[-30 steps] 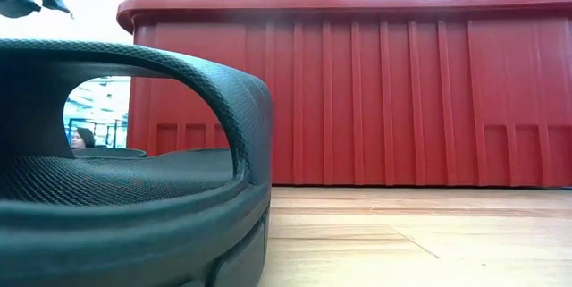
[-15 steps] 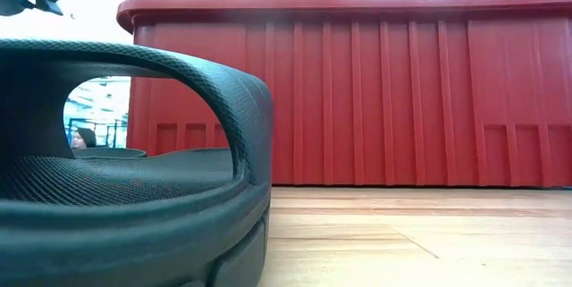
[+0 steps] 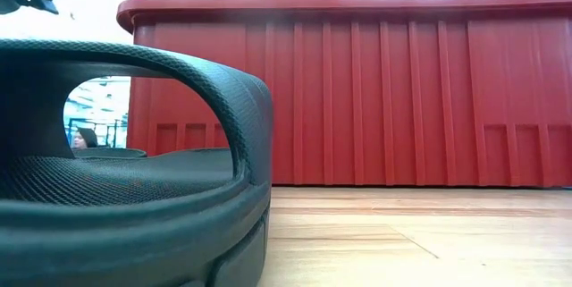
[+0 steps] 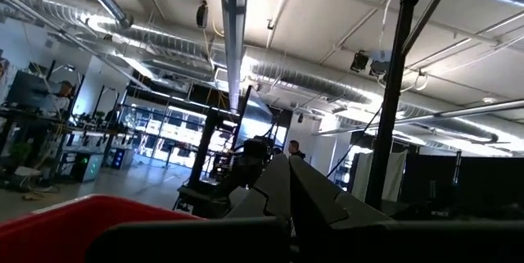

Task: Pick and place slides into bin
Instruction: Put the black slide into the red bin

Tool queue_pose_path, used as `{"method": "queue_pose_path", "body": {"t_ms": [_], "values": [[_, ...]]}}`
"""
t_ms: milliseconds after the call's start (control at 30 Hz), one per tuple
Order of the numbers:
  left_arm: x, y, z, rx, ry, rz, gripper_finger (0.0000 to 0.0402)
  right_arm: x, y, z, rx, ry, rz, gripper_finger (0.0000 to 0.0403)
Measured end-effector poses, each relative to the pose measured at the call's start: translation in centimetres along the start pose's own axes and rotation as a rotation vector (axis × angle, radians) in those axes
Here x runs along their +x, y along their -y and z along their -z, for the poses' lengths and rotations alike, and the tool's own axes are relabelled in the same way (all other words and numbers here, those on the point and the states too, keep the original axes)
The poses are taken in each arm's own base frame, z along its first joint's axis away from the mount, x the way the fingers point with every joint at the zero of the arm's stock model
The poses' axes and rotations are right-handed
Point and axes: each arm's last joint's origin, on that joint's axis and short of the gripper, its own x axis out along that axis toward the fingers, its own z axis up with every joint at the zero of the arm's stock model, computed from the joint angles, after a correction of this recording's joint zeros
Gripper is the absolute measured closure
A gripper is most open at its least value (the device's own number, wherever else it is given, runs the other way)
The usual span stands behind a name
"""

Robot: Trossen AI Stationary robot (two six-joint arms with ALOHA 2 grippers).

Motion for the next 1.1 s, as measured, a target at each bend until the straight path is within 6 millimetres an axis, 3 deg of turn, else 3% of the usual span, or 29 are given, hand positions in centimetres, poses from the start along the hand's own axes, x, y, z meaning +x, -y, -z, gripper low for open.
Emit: {"method": "queue_pose_path", "body": {"t_ms": [167, 367, 500, 633, 733, 900, 1100], "values": [[0.0, -0.1, 0.0, -0.042, 0.010, -0.020, 0.0401, 1.8, -1.1, -2.3, -0.077, 0.089, 0.100, 0.0403], [-0.1, -0.3, -0.2, -0.054, 0.047, -0.080, 0.0399, 3.1, -2.7, -7.9, -0.058, 0.073, 0.022, 0.0396], [-0.1, -0.4, -0.2, -0.103, 0.066, -0.105, 0.0401, 4.5, -4.2, -11.1, -0.083, -0.039, -0.079, 0.0359], [-0.1, -0.4, -0.2, -0.120, 0.074, -0.114, 0.0395, 7.7, -6.9, -12.8, -0.168, -0.187, -0.196, 0.0299], [-0.1, -0.4, -0.3, -0.090, 0.078, -0.111, 0.0396, 10.2, -8.8, -13.3, -0.175, -0.284, -0.229, 0.0251], [-0.1, -0.4, -0.3, -0.090, 0.072, -0.103, 0.0399, 14.1, -10.9, -13.0, -0.041, -0.388, -0.180, 0.0189], [-0.1, 0.2, -0.2, -0.136, -0.003, 0.042, 0.0386, 20.1, -13.8, -10.3, 0.094, -0.384, -0.140, 0.0160]]}}
